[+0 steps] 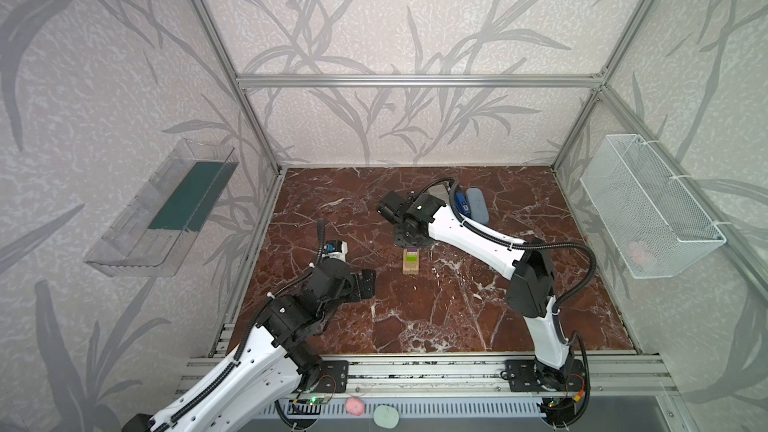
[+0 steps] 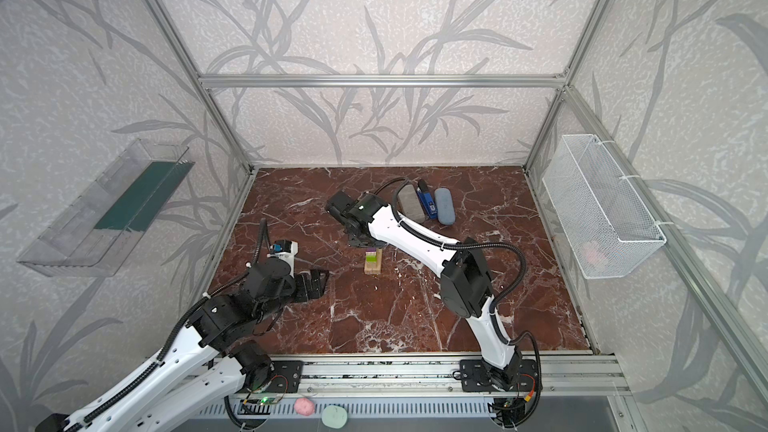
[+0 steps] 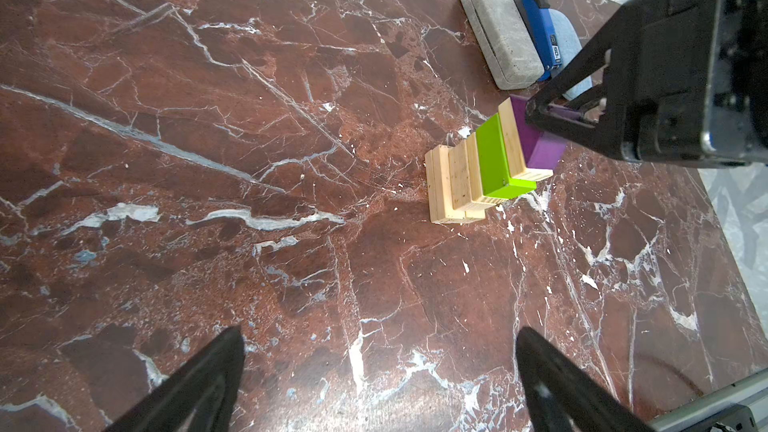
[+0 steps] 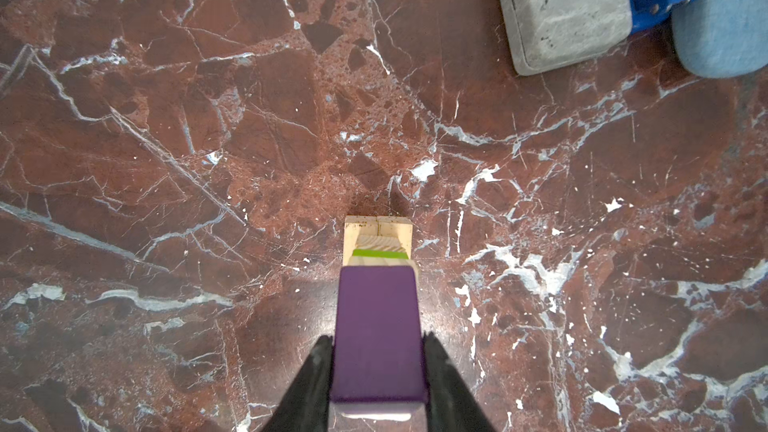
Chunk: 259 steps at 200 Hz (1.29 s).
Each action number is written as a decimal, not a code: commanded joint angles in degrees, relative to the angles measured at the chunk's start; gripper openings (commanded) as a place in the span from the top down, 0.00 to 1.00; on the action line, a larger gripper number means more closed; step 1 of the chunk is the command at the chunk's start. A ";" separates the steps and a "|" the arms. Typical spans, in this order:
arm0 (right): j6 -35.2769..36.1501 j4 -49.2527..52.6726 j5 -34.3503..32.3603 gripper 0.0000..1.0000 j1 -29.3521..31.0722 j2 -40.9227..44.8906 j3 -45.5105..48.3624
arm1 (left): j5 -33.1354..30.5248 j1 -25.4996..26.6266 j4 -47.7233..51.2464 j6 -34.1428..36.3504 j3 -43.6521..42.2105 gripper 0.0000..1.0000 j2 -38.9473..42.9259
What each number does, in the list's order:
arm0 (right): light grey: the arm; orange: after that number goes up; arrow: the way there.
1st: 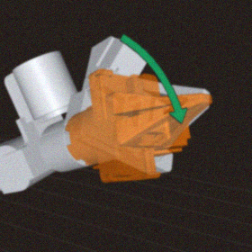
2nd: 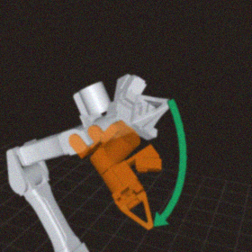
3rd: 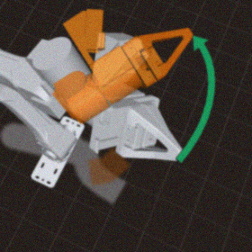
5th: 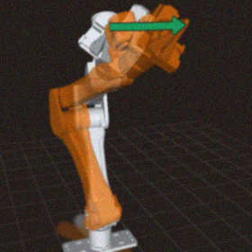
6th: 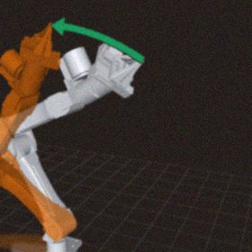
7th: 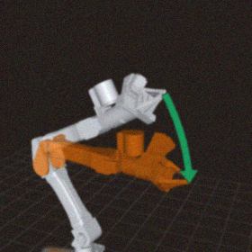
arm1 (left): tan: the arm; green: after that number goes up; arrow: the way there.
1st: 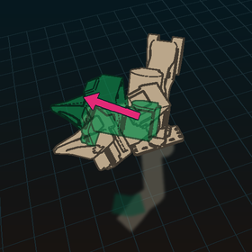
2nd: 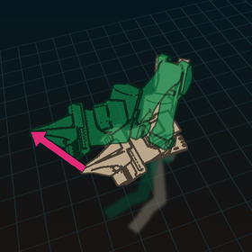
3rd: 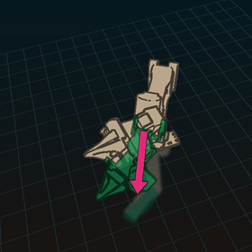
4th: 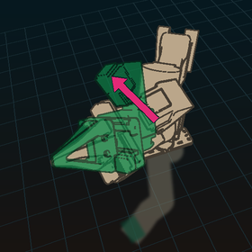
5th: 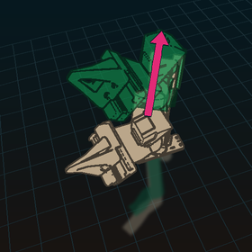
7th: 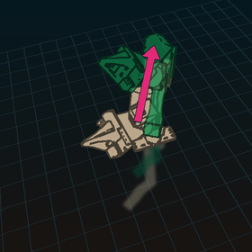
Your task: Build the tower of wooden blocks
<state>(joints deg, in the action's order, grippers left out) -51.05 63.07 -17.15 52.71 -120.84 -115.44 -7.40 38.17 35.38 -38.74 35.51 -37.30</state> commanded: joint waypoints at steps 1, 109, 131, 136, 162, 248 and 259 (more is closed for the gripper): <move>-0.68 1.40 -1.22 0.60 0.18 0.71 -0.22 | -0.25 -0.20 0.35 -0.28 -0.53 0.00 0.46; 4.46 0.00 -5.32 0.25 -0.08 12.24 5.16 | -3.57 -0.94 3.61 1.79 2.85 0.00 0.34; 9.94 -5.11 -10.55 0.14 -1.19 20.85 15.01 | -7.28 -2.22 3.75 2.91 4.32 0.01 -0.47; 11.29 -6.86 -11.50 0.12 -1.86 23.67 18.42 | -8.21 -2.73 3.29 3.07 4.51 0.00 -0.93; 18.20 -17.11 -14.16 0.02 -8.98 36.20 35.57 | -15.17 -7.61 -1.02 2.41 4.93 0.00 -5.34; 42.71 -68.71 -16.12 0.01 -41.38 47.90 79.03 | -31.11 -35.77 -35.48 19.59 -1.98 0.02 -25.18; 44.15 -75.88 -14.50 0.01 -43.26 46.93 82.42 | -29.64 -36.46 -43.78 23.70 -5.48 0.02 -27.02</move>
<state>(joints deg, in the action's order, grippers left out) -14.57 9.45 -32.05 12.80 -72.79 -37.76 -33.23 4.32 8.49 -24.27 35.55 -61.23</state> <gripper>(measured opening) 0.991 0.981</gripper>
